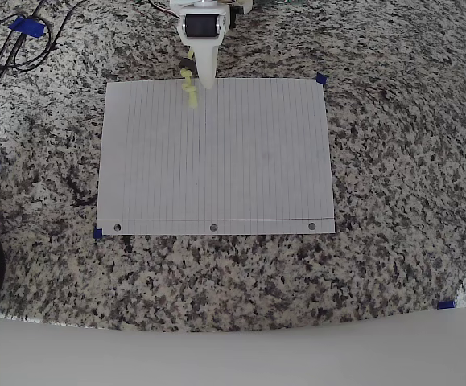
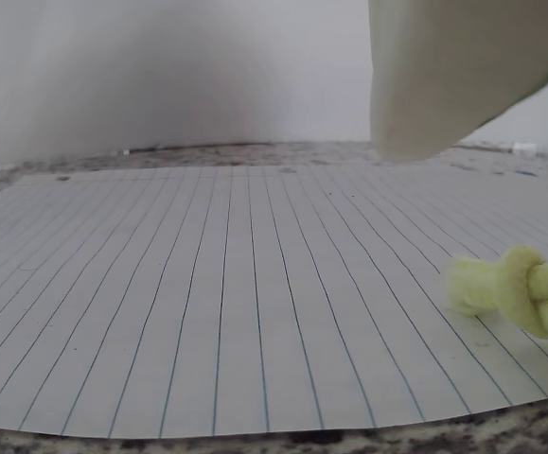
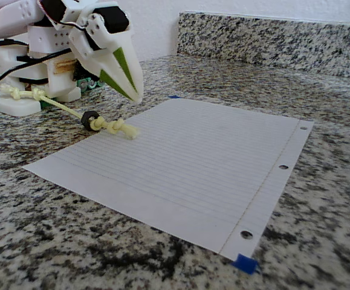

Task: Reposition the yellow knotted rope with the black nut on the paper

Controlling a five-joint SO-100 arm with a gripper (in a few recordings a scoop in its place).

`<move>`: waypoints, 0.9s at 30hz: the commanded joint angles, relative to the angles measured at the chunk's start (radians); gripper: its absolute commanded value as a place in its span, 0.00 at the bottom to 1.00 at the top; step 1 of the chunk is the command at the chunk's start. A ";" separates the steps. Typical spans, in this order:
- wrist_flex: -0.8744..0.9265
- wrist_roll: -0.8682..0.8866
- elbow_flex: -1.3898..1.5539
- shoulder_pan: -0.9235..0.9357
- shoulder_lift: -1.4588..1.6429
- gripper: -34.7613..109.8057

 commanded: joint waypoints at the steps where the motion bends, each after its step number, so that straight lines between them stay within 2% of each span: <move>1: 0.000 -0.006 0.040 -0.002 0.002 0.24; 15: -0.075 -0.006 -0.017 0.009 -0.008 0.24; 27: -0.091 -0.017 -0.337 0.012 -0.328 0.24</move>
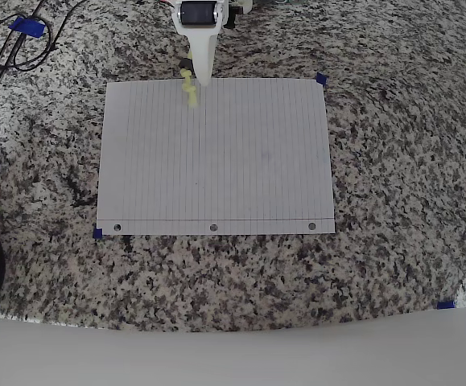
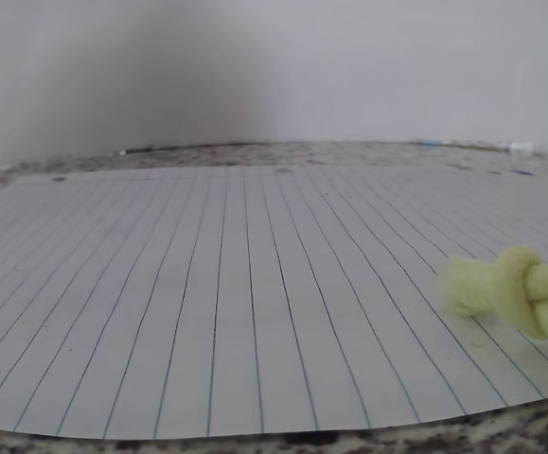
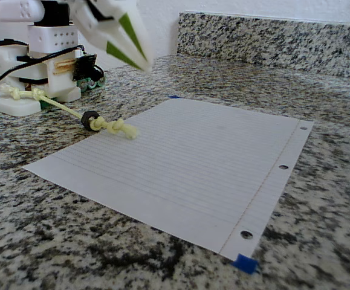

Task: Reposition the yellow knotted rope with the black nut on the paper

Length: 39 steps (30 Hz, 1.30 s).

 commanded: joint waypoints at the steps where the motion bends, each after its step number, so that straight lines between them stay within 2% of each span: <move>1: 0.009 -0.021 -0.121 0.000 -0.130 0.24; 9: -0.018 -0.084 -0.187 0.040 -0.348 0.27; 10: -0.018 -0.103 -0.193 0.049 -0.374 0.30; 12: -0.020 -0.147 -0.206 0.064 -0.420 0.42; 14: -0.023 -0.186 -0.225 0.078 -0.463 0.47; 22: 0.015 -0.308 -0.288 0.124 -0.630 0.48; 30: -0.008 -0.354 -0.295 0.167 -0.730 0.47; 39: 0.130 -0.459 -0.382 0.104 -0.808 0.52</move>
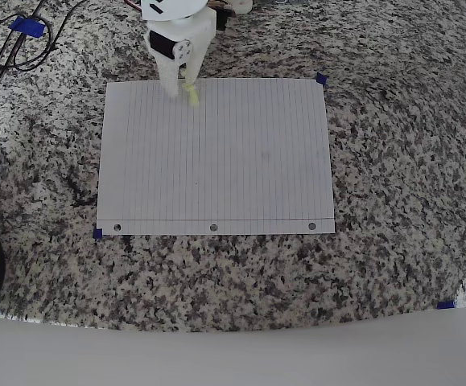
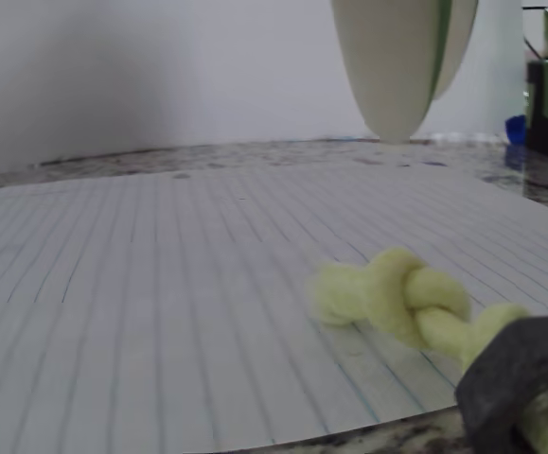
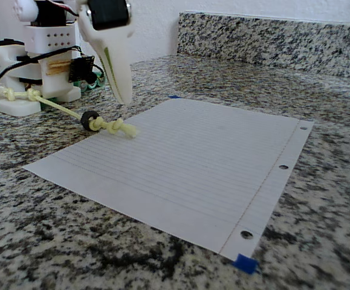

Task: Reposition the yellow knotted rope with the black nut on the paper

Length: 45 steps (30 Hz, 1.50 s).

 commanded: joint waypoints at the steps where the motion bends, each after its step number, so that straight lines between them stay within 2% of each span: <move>1: 0.025 -0.028 -0.041 -0.025 -0.015 0.52; 21: 0.034 -0.101 -0.038 -0.046 -0.126 0.52; 25: 0.015 -0.110 -0.040 -0.035 -0.149 0.52; 28: -0.002 -0.137 -0.040 -0.014 -0.170 0.56; 45: -0.083 -0.158 -0.038 -0.002 -0.264 0.54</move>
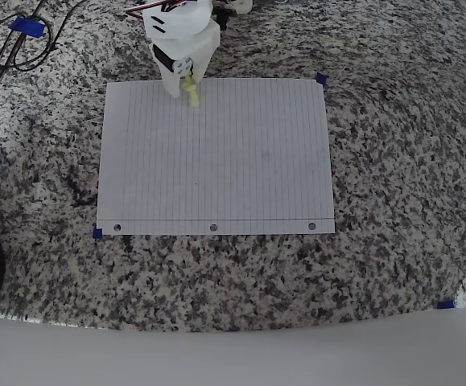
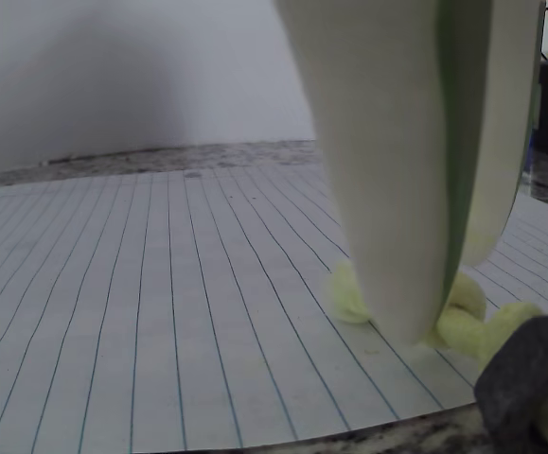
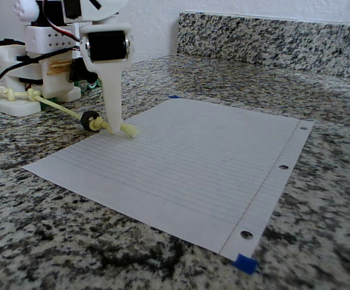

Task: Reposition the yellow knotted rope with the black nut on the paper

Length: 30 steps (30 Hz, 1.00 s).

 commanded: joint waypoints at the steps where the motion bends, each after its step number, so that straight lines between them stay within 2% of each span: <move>1: -0.026 -0.015 -0.032 -0.011 -0.012 0.54; 14: -0.051 -0.017 -0.032 -0.066 -0.061 0.50; 18: -0.054 -0.017 -0.032 -0.064 -0.074 0.45; 30: -0.049 -0.017 -0.032 -0.054 -0.078 0.43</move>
